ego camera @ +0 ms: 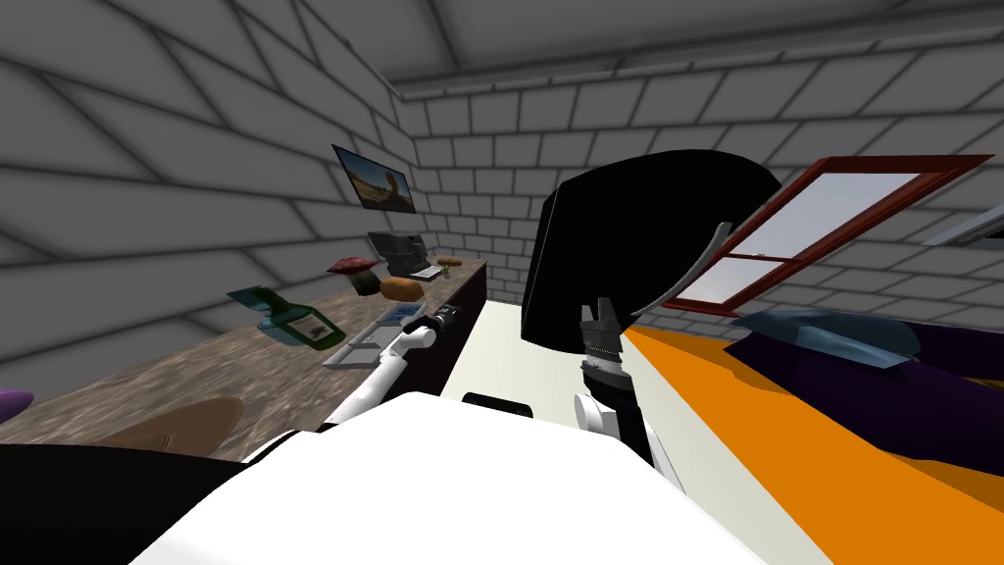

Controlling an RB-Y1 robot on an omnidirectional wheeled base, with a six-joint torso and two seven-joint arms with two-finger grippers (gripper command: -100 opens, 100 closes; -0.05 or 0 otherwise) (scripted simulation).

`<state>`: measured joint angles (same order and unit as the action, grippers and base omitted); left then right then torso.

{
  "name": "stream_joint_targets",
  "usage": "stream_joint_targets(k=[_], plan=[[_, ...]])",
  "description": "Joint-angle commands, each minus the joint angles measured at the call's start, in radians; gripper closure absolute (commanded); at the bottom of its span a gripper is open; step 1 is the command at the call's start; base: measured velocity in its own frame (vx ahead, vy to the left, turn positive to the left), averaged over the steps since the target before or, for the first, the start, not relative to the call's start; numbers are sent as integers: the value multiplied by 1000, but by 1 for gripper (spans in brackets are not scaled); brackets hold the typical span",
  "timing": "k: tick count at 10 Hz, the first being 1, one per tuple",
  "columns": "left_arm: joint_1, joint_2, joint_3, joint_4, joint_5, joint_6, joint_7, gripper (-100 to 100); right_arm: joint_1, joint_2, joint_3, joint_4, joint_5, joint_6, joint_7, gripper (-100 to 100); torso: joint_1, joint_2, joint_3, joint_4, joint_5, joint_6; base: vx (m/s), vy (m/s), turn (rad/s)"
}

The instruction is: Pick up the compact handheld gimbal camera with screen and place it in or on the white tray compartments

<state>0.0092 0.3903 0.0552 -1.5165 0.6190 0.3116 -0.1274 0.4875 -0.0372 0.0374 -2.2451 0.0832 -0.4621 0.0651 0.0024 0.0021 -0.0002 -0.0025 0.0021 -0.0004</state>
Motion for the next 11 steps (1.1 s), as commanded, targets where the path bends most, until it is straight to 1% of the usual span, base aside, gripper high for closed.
stream_joint_targets(k=[1, 2, 3, 4, 5, 6, 7, 8, 9, 10, 11], plan=[[-9, 3, -1, 4, 3, 32, -1, 100, 0, 0, 0, 0, 0, 0, 0, 0, 0, 0, 0, 0, 0, 0, -24, 6, -5], [-46, 21, -8, 10, 32, 69, -2, 100, 0, 0, 0, 0, 0, 0, 0, 0, 1, -2, -1, 0, 0, 0, -41, 11, 24], [-46, 21, -8, 10, 32, 97, -2, 100, 0, 0, 0, 0, 0, 0, 0, 0, 1, -2, -1, 0, -1, 0, -47, 6, 9], [-85, 39, -16, 17, 58, 125, -3, 100, 0, 0, 0, 0, 0, 0, 0, 0, 0, -2, -1, -1, -1, 0, -66, 6, 35], [-85, 39, -16, 17, 58, 153, -3, 100, 0, 0, 0, 0, 0, 0, 0, 0, 0, -1, -1, 0, -1, 1, -61, 8, 7], [-85, 39, -16, 17, 58, 166, -3, 100, 0, 0, 0, 0, 0, 0, 0, 0, 0, -1, -1, 0, -1, 0, -30, 8, -4], [-125, 57, -25, 27, 82, 203, -2, 100, 0, 0, 0, 0, 0, 0, 0, 0, -1, -2, -1, -1, -1, 0, -51, 20, 40], [-125, 57, -25, 27, 82, 231, -2, 100, 0, 0, 0, 0, 0, 0, 0, 0, 0, -2, -1, 0, -2, 1, -49, 18, 10], [-166, 75, -34, 39, 105, 259, -1, 100, 0, 0, 0, 0, 0, 0, 0, 0, 0, -2, -1, -1, -1, 0, -64, 20, 41], [-166, 75, -34, 39, 105, 290, -1, 100, 0, 0, 0, 0, 0, 0, 0, 0, 0, -1, -1, 0, -2, 0, -58, 20, 14], [-166, 75, -34, 39, 105, 300, -1, 100, 0, 0, 0, 0, 0, 0, 0, 0, 0, -1, -1, -1, -1, 0, -28, 9, -3]])
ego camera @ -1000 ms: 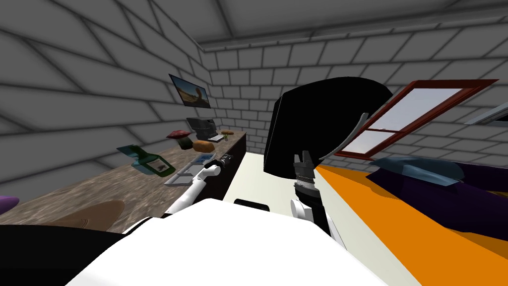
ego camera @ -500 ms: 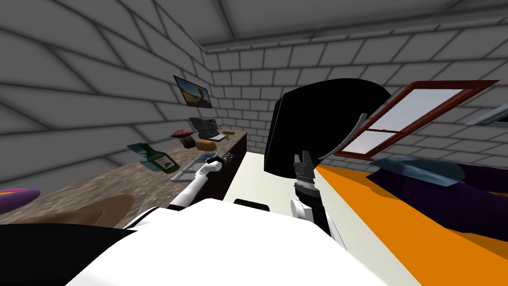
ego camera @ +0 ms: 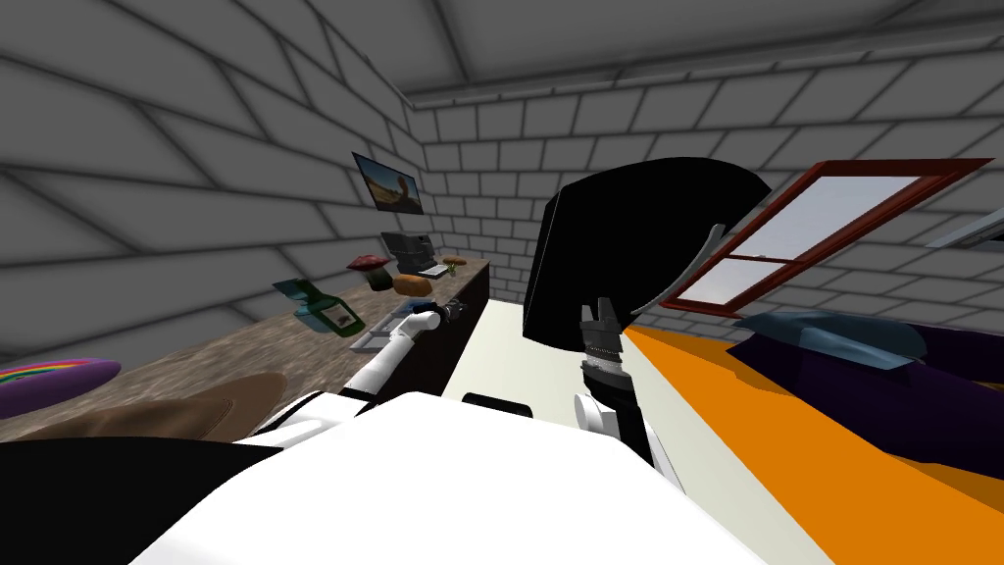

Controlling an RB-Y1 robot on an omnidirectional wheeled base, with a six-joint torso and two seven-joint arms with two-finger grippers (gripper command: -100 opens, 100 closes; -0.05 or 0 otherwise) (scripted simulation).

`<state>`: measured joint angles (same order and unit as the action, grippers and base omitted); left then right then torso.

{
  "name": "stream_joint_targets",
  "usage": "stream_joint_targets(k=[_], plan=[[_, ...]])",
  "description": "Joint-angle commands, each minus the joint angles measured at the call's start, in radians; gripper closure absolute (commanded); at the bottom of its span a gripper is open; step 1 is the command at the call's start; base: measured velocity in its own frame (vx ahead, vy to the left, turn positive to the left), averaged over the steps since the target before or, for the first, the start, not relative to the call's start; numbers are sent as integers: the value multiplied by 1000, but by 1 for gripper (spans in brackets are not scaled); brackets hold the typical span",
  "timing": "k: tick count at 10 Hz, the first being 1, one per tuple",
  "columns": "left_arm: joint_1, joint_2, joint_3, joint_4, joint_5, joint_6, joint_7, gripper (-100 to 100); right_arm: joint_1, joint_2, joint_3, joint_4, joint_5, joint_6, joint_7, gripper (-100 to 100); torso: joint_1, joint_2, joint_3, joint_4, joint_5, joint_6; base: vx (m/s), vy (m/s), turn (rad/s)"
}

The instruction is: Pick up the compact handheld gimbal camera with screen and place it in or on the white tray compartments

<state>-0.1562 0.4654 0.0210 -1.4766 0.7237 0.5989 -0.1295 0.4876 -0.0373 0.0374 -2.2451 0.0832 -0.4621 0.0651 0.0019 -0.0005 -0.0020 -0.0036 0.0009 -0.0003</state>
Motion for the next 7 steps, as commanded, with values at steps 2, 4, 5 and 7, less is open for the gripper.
stream_joint_targets(k=[2, 4, 5, 7], plan=[[-42, 19, -9, 13, 20, 75, 3, 100, 0, 0, 0, 0, 0, 0, 0, 0, 0, 0, 0, 0, 0, 0, -40, 18, 32], [-84, 38, -19, 29, 38, 132, 6, 100, 0, 0, 0, 0, 0, 0, 0, 0, 2, 1, 1, 1, 0, 0, -54, 36, 35], [-84, 38, -19, 29, 38, 143, 6, 100, 0, 0, 0, 0, 0, 0, 0, 0, 2, 1, 1, 0, 0, 0, -21, 13, -3], [-126, 56, -29, 47, 54, 206, 10, 100, 0, 0, 0, 0, 0, 0, 0, 0, 1, 0, 0, 0, 0, -1, -38, 26, 41]])
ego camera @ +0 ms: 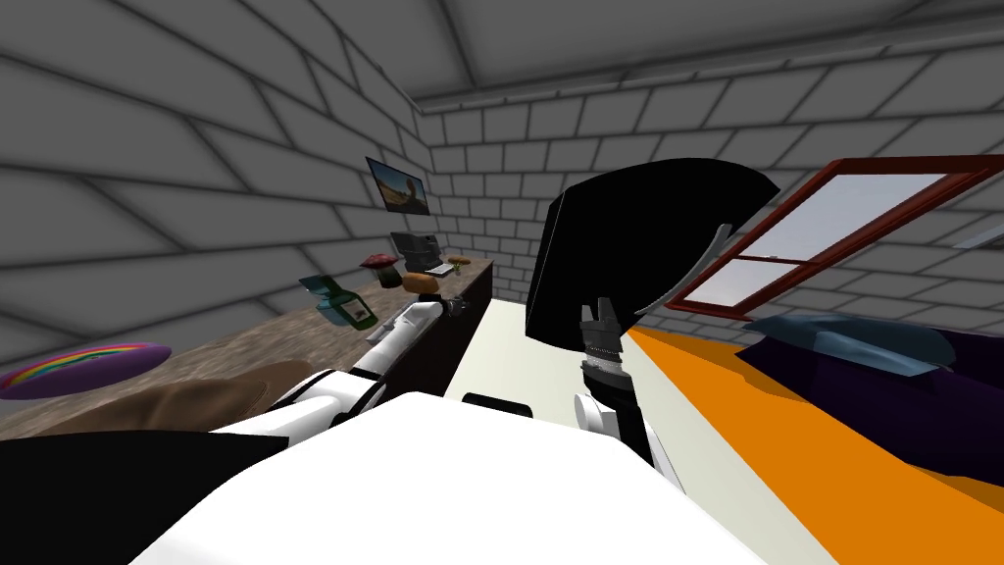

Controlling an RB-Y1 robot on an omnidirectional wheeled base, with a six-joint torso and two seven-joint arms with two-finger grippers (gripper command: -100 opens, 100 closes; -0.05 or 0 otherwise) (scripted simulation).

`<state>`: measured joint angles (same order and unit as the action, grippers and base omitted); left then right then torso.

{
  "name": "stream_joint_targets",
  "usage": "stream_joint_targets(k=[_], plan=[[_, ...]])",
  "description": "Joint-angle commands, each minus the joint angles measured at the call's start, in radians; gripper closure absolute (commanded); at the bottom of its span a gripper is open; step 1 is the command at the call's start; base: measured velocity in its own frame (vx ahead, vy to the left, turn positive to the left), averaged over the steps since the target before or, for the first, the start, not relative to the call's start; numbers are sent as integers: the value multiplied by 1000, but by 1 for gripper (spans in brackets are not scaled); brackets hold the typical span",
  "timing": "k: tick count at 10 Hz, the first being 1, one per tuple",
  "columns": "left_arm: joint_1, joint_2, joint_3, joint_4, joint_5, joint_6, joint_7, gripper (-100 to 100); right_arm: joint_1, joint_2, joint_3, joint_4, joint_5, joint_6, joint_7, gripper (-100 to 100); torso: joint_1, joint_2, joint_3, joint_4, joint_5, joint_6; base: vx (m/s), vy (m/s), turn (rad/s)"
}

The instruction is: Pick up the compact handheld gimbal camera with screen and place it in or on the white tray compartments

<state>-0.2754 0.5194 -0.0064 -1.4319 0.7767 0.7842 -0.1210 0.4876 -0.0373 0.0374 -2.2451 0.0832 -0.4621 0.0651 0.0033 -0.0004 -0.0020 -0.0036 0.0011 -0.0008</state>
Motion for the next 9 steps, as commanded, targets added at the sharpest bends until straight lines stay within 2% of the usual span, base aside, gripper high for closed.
stream_joint_targets(k=[1, 2, 3, 4, 5, 6, 7, 8, 9], plan=[[-48, 21, -12, 22, 14, 50, 6, 100, 0, 0, 0, 0, 0, 0, 0, 0, 0, 0, 0, 0, 0, 0, -53, 45, 42], [-48, 21, -12, 22, 14, 79, 6, 100, 0, 0, 0, 0, 0, 0, 0, 0, 1, 1, 1, 1, 0, 0, -41, 46, 25], [-90, 38, -22, 44, 25, 108, 11, 100, 0, 0, 0, 0, 0, 0, 0, 0, 1, 1, 0, 0, 0, 0, -43, 47, 63], [-90, 38, -22, 44, 25, 138, 11, 100, 0, 0, 0, 0, 0, 0, 0, 0, 2, 1, 1, 1, 0, -1, -28, 44, 28], [-131, 56, -32, 66, 34, 166, 17, 100, 0, 0, 0, 0, 0, 0, 0, 0, 1, 0, 0, 0, 0, 0, -35, 60, 62], [-131, 56, -32, 66, 34, 196, 17, 100, 0, 0, 0, 0, 0, 0, 0, 0, 2, 0, 0, 0, 0, -1, -31, 48, 26], [-172, 73, -42, 90, 40, 224, 23, 100, 0, 0, 0, 0, 0, 0, 0, 0, 2, 0, 0, 0, 0, -1, -31, 54, 58], [-172, 73, -42, 90, 40, 249, 23, 100, 0, 0, 0, 0, 0, 0, 0, 0, 2, 0, 0, 0, 0, -1, -24, 53, 33], [-211, 89, -51, 115, 44, 279, 29, 100, 0, 0, 0, 0, 0, 0, 0, 0, 2, 0, 0, 0, 0, -1, -42, 63, 59]])
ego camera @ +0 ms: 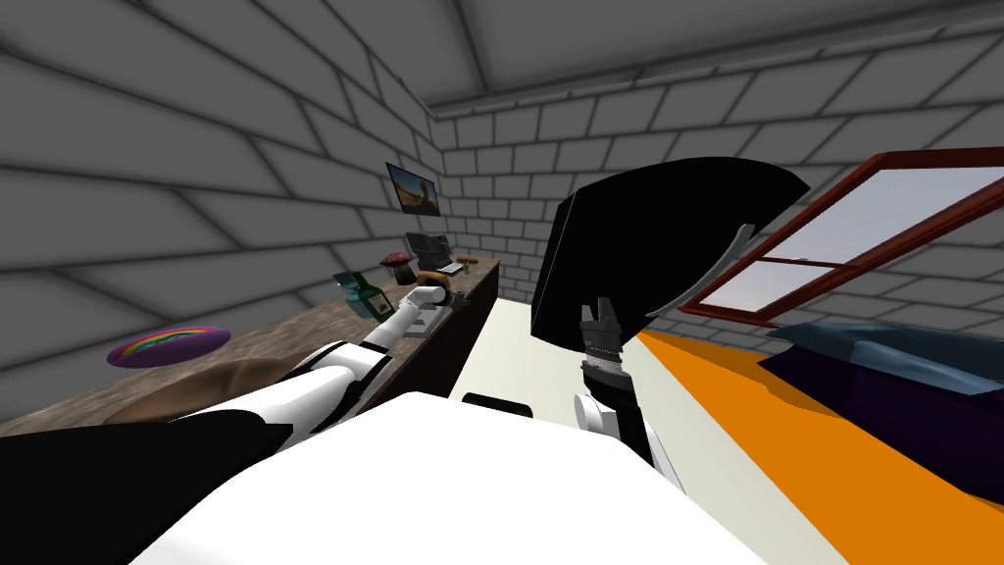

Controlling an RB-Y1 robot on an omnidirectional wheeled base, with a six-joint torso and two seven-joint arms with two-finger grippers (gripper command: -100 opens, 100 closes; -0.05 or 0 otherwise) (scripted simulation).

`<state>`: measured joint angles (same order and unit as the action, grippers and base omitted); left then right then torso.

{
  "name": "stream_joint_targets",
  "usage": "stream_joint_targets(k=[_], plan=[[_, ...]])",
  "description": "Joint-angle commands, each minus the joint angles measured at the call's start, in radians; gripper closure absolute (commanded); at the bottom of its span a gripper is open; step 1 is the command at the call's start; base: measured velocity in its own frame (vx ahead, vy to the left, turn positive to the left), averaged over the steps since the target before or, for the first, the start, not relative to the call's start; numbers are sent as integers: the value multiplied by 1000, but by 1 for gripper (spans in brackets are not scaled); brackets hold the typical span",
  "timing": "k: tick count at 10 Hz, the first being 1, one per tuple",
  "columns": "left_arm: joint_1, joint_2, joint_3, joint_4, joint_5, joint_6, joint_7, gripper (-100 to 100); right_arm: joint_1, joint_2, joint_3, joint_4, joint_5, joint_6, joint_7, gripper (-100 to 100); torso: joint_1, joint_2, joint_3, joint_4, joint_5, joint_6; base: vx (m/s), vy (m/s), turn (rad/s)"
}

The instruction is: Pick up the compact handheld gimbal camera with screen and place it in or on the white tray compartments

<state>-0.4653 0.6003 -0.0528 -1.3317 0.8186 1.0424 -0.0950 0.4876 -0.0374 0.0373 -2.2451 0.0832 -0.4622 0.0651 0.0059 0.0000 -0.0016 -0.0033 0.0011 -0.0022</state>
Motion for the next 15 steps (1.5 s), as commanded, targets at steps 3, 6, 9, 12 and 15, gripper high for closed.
stream_joint_targets(k=[3, 6, 9, 12, 15], plan=[[-59, 23, -15, 40, 4, 88, 10, 100, 0, 0, 0, 0, 0, 0, 0, 0, 0, -1, 0, 0, 0, 0, -20, 53, 44], [-131, 52, -33, 91, 3, 171, 24, 100, 0, 0, 0, 0, 0, 0, 0, 0, -1, -1, 0, 0, 0, 0, -10, 61, 46], [-194, 76, -49, 140, -2, 242, 38, 100, 0, 0, 0, 0, 0, 0, 0, 0, 1, 0, 1, 1, 0, -1, -14, 78, 62], [-267, 103, -67, 200, -15, 317, 56, 100, 0, 0, 0, 0, 0, 0, 0, 0, 3, -1, 0, 1, 1, -3, 5, 103, 80], [-297, 112, -75, 224, -23, 340, 64, 100, 0, 0, 0, 0, 0, 0, 0, 0, 2, -1, 0, 1, 0, -3, 5, 72, 46]])
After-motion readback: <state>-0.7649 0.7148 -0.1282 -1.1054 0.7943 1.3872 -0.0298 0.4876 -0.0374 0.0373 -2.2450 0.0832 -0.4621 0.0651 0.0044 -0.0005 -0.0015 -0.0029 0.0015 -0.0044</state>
